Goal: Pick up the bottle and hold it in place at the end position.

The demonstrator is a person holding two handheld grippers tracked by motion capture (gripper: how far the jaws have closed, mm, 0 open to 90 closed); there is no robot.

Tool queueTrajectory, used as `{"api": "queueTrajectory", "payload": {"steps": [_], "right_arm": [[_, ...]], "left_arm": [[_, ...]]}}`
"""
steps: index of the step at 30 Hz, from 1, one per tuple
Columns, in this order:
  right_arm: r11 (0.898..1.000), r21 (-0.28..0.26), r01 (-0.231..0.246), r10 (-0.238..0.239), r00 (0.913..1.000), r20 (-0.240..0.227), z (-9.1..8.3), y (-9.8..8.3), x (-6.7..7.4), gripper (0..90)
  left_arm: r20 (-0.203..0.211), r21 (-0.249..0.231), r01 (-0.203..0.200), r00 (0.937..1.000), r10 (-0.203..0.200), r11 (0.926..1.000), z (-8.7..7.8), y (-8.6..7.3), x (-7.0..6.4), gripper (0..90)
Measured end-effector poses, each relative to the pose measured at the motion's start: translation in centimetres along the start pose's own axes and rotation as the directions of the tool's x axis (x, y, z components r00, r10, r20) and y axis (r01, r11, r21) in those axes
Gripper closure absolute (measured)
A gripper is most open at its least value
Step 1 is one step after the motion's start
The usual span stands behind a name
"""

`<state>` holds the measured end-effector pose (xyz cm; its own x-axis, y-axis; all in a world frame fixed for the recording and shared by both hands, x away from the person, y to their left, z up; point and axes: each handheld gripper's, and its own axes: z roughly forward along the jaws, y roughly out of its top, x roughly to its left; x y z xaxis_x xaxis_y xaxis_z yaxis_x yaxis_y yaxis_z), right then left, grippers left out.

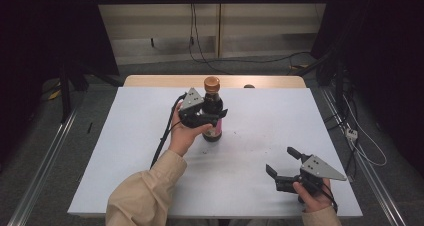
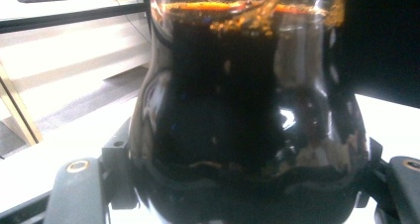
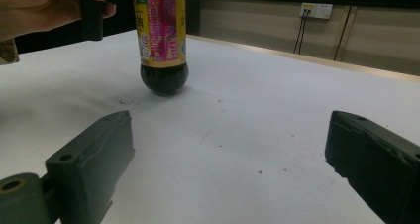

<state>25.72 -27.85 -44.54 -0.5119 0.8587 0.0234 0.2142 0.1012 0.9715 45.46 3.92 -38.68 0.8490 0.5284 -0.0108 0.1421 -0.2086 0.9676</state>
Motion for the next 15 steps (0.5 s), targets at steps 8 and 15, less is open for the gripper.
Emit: {"api": "queueTrajectory", "payload": {"steps": [8, 15], "right_arm": [[1.000, 0.000, -0.001, 0.001, 1.0000, -0.001, 0.0, 0.0, -0.1, 4.9], [1.000, 0.004, -0.003, 0.003, 1.0000, -0.006, 0.1, -0.1, -0.1, 4.9]], "left_arm": [[0.004, -0.003, -0.015, 0.9999, 0.015, 0.9999, 1.0, 0.1, -0.1, 25.5], [0.006, 0.009, -0.025, 0.9997, 0.025, 0.9996, 1.8, -0.3, -0.2, 25.5]]}}
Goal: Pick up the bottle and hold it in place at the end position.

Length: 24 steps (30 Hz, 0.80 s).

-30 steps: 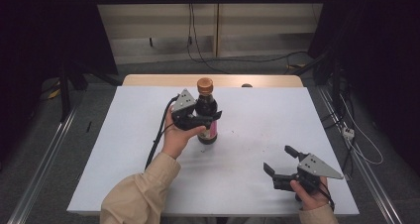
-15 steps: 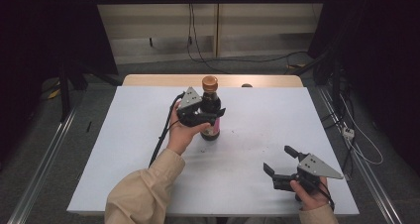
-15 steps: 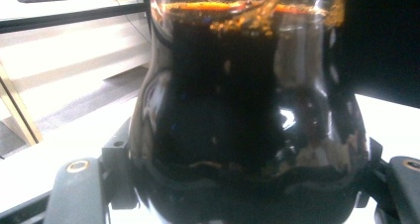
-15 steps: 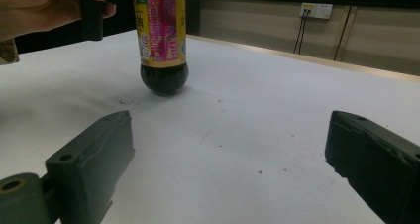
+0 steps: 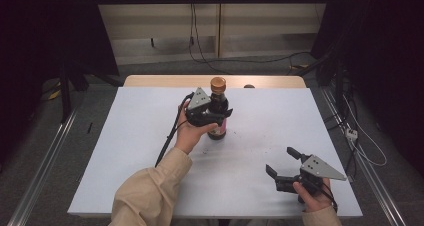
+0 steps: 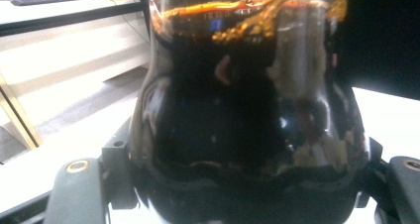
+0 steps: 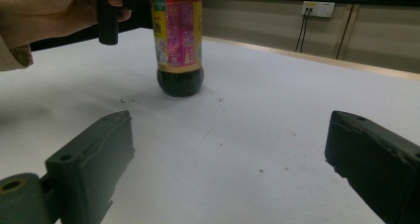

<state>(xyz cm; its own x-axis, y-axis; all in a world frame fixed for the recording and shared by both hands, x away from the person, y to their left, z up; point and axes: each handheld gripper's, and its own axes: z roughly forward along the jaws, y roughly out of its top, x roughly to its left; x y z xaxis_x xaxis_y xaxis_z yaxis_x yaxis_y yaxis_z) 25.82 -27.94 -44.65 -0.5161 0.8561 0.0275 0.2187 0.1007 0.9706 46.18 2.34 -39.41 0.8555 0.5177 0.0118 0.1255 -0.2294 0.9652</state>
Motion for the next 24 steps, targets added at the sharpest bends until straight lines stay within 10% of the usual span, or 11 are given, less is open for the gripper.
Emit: {"api": "queueTrajectory", "payload": {"steps": [24], "right_arm": [[1.000, 0.008, 0.004, -0.004, 0.9999, -0.012, 0.24, -0.05, 0.13, 4.9]], "left_arm": [[-0.005, -0.004, -0.023, 0.9997, 0.023, 0.9997, 0.98, 0.03, 0.24, 25.3]]}}
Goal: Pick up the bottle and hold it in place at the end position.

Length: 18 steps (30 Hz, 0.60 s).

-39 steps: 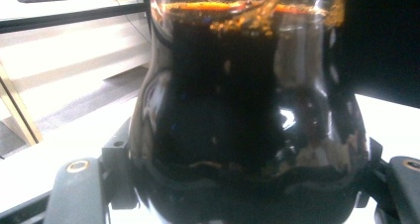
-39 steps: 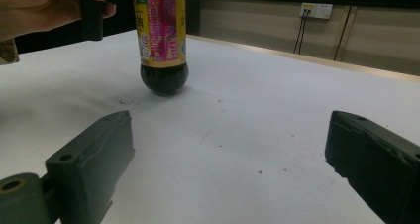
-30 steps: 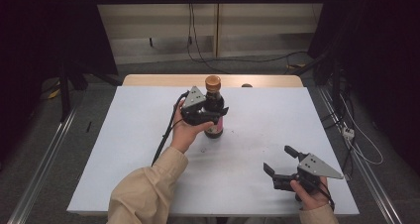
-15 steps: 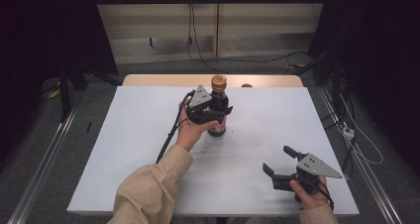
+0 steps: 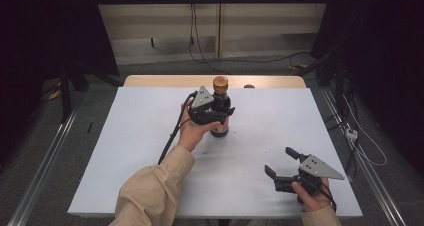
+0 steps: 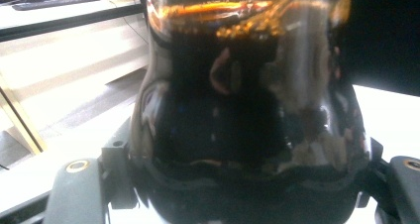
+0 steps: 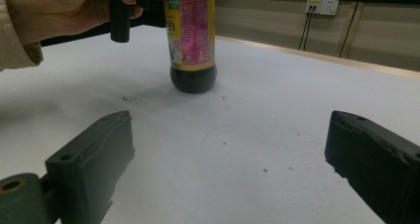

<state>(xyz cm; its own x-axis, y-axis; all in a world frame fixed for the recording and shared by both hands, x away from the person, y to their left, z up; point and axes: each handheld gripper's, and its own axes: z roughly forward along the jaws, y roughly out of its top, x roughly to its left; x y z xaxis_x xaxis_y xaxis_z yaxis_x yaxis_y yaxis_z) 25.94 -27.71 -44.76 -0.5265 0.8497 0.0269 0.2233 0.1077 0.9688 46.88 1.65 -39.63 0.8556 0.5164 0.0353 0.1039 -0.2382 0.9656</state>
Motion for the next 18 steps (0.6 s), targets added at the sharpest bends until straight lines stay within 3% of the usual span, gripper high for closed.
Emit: {"api": "queueTrajectory", "payload": {"steps": [8, 18], "right_arm": [[1.000, -0.003, 0.000, 0.000, 1.0000, 0.000, -0.06, -0.01, -0.02, 4.9], [1.000, 0.006, -0.002, 0.002, 1.0000, -0.001, 0.12, -0.13, 0.00, 4.9]], "left_arm": [[0.017, -0.004, 0.011, 0.9998, -0.011, 0.9999, 0.06, -0.13, 0.26, 25.4], [0.080, -0.008, -0.009, 0.9968, 0.010, 0.9999, -0.01, -0.23, 1.00, 25.6]]}}
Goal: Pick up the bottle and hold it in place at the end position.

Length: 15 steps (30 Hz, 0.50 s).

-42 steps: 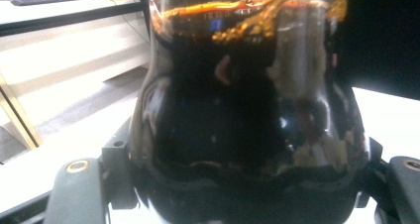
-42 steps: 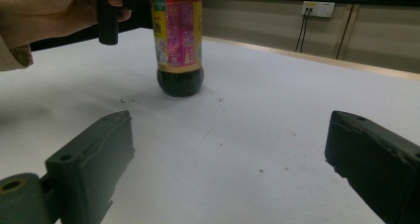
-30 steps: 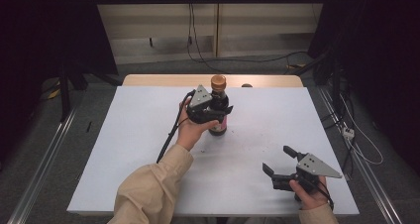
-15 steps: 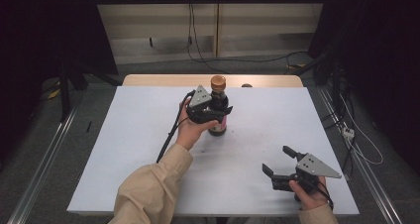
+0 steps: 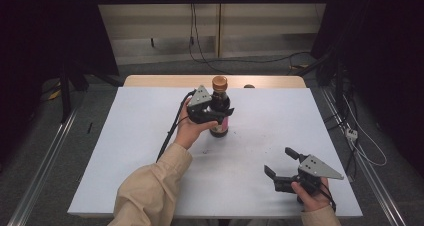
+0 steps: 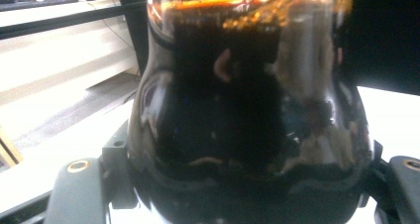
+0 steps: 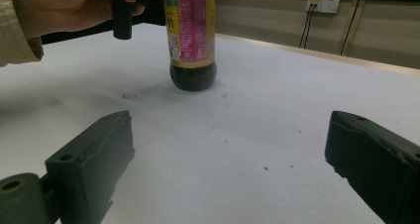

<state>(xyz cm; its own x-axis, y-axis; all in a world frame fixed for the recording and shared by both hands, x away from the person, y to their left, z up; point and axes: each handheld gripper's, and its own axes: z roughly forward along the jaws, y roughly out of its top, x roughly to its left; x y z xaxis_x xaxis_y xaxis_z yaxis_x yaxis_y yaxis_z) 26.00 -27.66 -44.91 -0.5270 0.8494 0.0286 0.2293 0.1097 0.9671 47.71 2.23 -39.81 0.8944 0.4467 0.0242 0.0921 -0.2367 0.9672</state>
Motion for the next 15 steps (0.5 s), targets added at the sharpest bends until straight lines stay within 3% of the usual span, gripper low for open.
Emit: {"api": "queueTrajectory", "payload": {"steps": [6, 12, 13, 15], "right_arm": [[1.000, 0.003, 0.000, 0.000, 1.0000, 0.001, 0.01, -0.03, 0.02, 4.9], [1.000, 0.009, 0.002, -0.002, 1.0000, -0.005, 0.12, -0.09, 0.04, 4.9], [1.000, 0.009, 0.003, -0.003, 1.0000, -0.005, 0.13, -0.10, 0.03, 4.9], [1.000, 0.013, 0.002, -0.002, 1.0000, -0.002, 0.14, -0.11, 0.06, 4.9]], "left_arm": [[0.036, -0.009, -0.002, 0.9994, 0.003, 1.0000, -0.03, -0.11, 0.38, 25.6], [0.030, 0.005, 0.002, 0.9996, -0.002, 1.0000, -0.12, -0.02, 0.33, 25.3], [0.017, 0.010, 0.026, 0.9995, -0.026, 0.9996, -0.08, 0.01, 0.16, 25.0], [0.008, 0.015, 0.038, 0.9992, -0.039, 0.9992, -0.08, 0.04, 0.04, 24.5]]}}
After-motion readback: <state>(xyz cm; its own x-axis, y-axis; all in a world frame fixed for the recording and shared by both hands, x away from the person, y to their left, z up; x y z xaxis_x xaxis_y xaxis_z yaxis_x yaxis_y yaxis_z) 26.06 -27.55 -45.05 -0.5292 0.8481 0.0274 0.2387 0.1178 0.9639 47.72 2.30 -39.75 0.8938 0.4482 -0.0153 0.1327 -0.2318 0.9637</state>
